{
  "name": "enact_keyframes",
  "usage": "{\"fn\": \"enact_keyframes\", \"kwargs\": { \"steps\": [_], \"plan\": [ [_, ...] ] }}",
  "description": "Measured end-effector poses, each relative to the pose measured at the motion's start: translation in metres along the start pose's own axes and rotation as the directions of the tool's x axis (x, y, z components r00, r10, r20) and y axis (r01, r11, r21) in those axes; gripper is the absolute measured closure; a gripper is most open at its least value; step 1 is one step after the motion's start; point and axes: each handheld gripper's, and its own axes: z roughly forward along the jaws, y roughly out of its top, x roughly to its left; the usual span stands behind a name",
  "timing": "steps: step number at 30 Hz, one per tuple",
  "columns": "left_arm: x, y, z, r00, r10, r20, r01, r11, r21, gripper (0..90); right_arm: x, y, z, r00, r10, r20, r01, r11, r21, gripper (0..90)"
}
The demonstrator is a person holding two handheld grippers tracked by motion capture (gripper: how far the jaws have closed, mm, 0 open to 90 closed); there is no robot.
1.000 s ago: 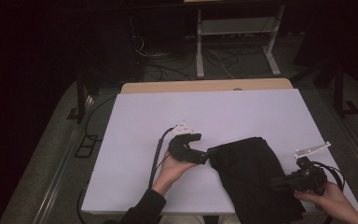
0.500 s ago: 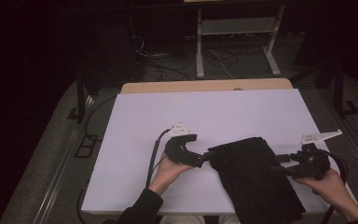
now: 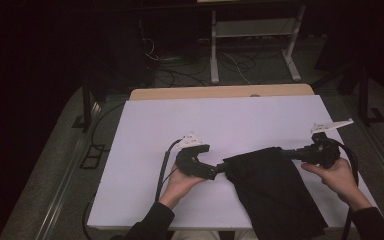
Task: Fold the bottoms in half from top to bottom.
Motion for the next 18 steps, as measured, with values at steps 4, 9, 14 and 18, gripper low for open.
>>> {"fn": "enact_keyframes", "kwargs": {
  "steps": [4,9,14,18],
  "plan": [
    [-0.001,0.000,0.000,1.0000,0.001,0.002,-0.001,1.0000,-0.001,0.0,-0.013,0.004,0.012,0.9995,0.022,0.024,-0.023,0.999,0.036,88.8],
    [0.000,0.000,0.001,1.0000,0.002,0.001,-0.002,1.0000,0.004,0.0,-0.028,0.001,0.022,0.9986,0.047,0.024,-0.049,0.995,0.082,88.8],
    [-0.002,-0.001,0.003,1.0000,0.003,0.006,-0.003,0.9999,0.013,0.0,-0.037,-0.004,0.031,0.9979,0.064,0.002,-0.064,0.989,0.130,88.8],
    [-0.003,-0.001,0.004,0.9999,0.010,0.006,-0.010,0.9999,0.014,0.0,-0.042,-0.006,0.037,0.9961,0.087,-0.015,-0.083,0.984,0.160,88.8]
  ]
}}
